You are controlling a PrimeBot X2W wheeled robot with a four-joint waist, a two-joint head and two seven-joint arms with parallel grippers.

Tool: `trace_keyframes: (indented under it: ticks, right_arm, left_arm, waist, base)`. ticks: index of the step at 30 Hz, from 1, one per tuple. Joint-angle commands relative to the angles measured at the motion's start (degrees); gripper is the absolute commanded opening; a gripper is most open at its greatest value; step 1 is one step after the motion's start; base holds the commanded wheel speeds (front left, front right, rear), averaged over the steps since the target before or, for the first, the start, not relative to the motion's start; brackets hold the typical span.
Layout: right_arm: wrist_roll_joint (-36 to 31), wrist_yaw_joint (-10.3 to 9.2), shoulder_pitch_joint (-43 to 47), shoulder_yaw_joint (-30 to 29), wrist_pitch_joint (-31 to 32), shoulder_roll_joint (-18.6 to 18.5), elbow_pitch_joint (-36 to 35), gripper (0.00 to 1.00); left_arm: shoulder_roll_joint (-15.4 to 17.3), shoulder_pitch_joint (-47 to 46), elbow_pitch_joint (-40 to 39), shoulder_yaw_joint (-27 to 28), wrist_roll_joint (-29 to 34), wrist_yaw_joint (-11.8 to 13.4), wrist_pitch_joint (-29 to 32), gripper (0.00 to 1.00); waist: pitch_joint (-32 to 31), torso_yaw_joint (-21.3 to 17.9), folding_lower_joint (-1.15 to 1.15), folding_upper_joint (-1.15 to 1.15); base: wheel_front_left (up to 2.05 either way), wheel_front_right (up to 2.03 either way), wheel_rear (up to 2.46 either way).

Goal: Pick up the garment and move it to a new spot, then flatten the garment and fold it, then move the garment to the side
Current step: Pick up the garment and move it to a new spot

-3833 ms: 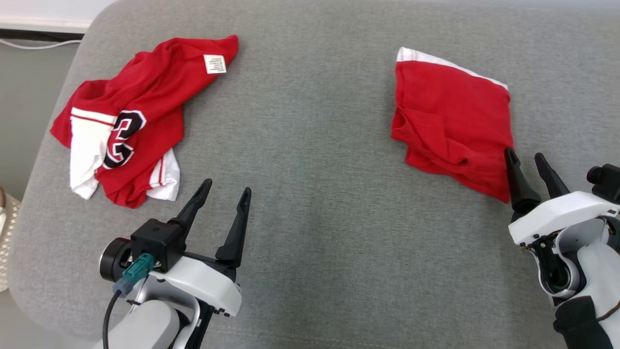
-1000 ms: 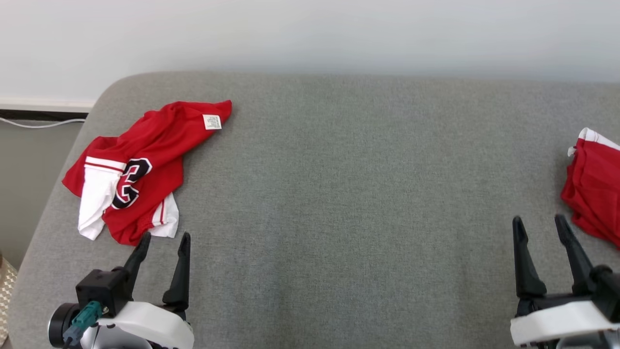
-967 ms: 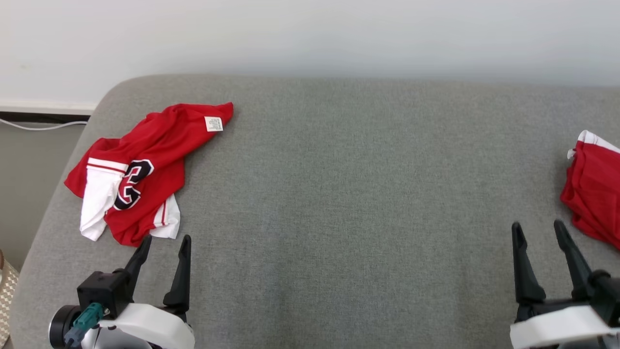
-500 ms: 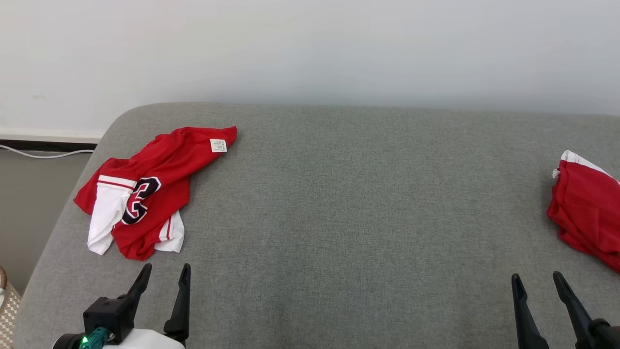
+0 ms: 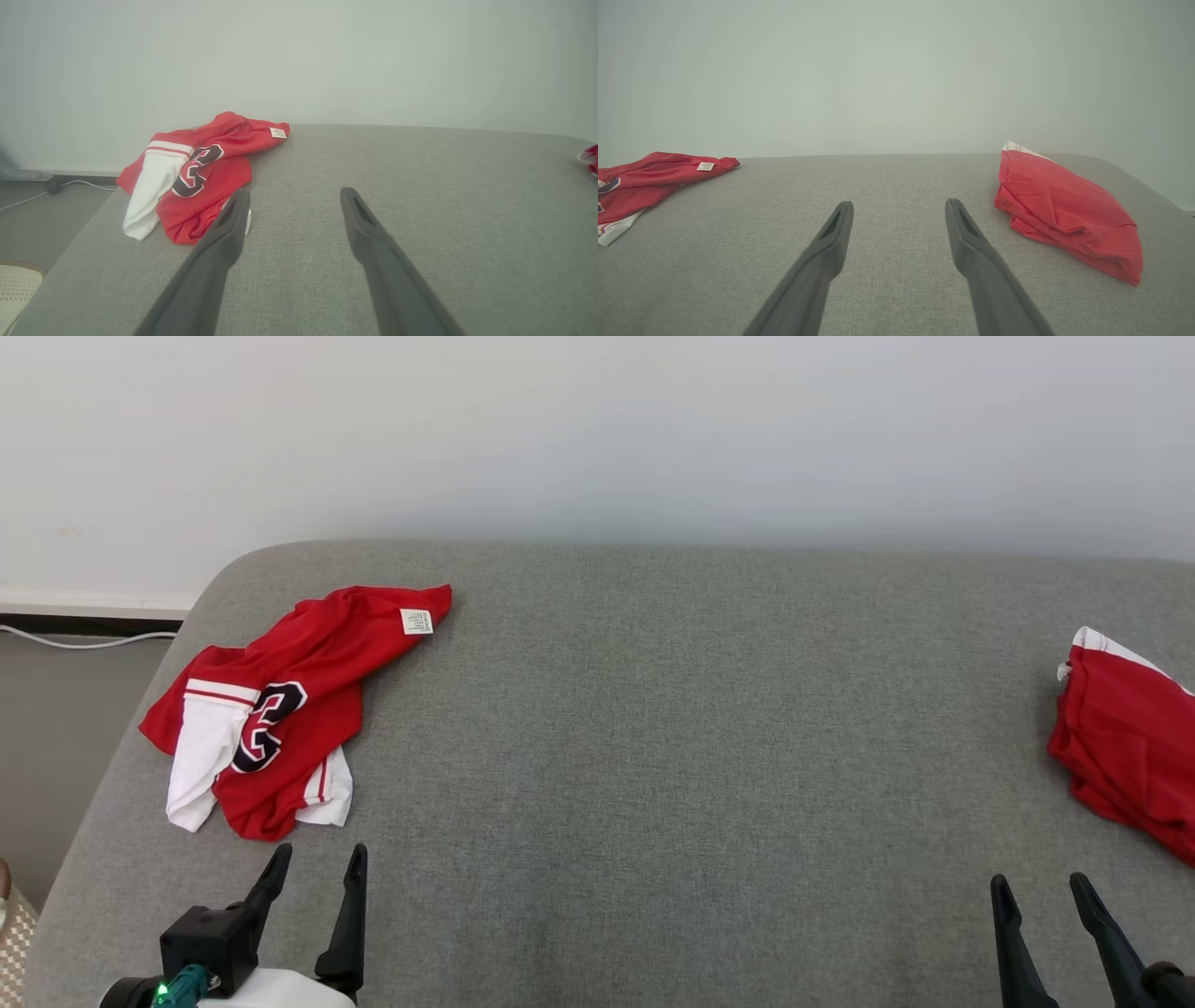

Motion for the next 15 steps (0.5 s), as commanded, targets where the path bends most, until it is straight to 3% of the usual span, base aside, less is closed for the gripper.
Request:
trace_keyframes:
  ticks: [1,8,15]
  right_arm:
    - [0.63,-0.01,-1.50,1.24,-0.30,-0.81,-1.18,1.00]
    - [0.56,-0.01,-1.34,0.78,-0.42,-0.81,-1.34,1.00]
    - [0.53,-0.01,-2.17,2.93,0.16,-0.81,-1.97,1.00]
  left_arm:
    - [1.67,-1.97,-1.31,2.22,0.60,0.49,-0.11,1.00]
    - [1.61,-2.34,-1.45,2.14,0.68,0.69,-0.07,1.00]
    - [1.22,-2.77,-2.06,2.41,0.47,0.89,-0.17,1.00]
  waist:
    - [-0.04,0.39,0.00,0.00]
    - [-0.22,3.13,0.00,0.00]
    - [0.04,9.55,0.00,0.00]
  base:
    - [0.00,0.00,0.00]
    - [0.00,0.00,0.00]
    - [0.00,0.00,0.00]
